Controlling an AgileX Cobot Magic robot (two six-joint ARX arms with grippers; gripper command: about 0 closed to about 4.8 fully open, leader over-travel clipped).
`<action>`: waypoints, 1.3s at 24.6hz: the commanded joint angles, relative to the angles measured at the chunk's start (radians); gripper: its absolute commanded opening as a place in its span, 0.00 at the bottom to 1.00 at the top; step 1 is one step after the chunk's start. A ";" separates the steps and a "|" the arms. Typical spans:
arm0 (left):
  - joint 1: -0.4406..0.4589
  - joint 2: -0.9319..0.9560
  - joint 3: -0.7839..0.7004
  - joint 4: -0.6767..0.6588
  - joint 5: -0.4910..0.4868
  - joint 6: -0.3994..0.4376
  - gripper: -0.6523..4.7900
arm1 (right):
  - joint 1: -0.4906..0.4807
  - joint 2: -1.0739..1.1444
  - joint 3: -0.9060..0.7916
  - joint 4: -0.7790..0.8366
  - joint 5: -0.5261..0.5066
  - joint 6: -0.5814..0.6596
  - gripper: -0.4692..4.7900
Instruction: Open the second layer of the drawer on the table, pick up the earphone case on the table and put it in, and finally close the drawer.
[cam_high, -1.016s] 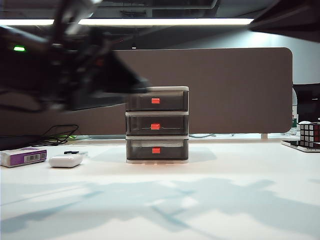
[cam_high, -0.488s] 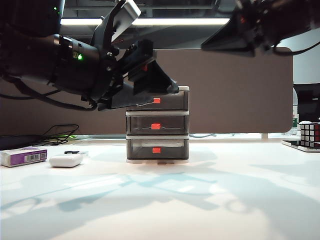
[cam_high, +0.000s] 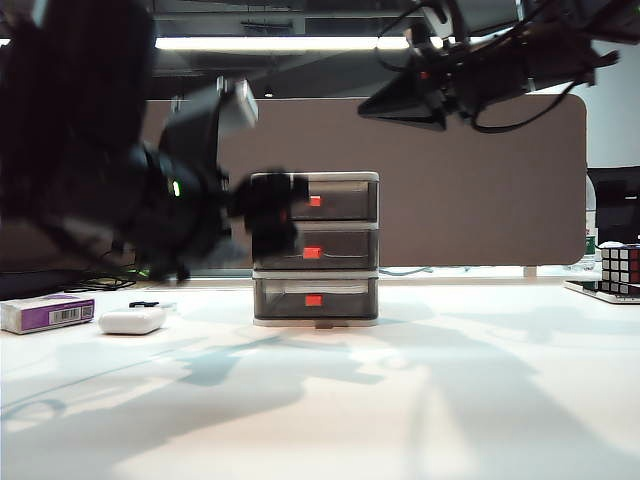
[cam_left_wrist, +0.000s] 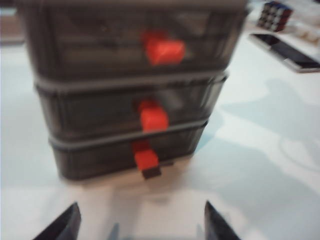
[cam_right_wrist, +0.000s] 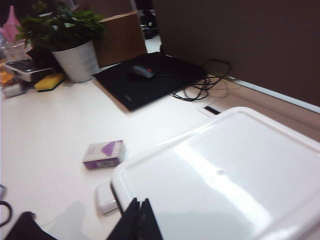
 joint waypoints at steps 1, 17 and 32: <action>-0.028 0.101 0.005 0.217 -0.083 -0.069 0.69 | 0.015 0.051 0.064 0.000 -0.038 -0.002 0.08; -0.139 0.287 0.270 0.168 -0.341 0.051 0.75 | 0.051 0.171 0.196 -0.068 -0.068 -0.007 0.08; -0.136 0.309 0.301 0.153 -0.418 0.006 0.75 | 0.097 0.229 0.256 -0.074 -0.122 -0.007 0.08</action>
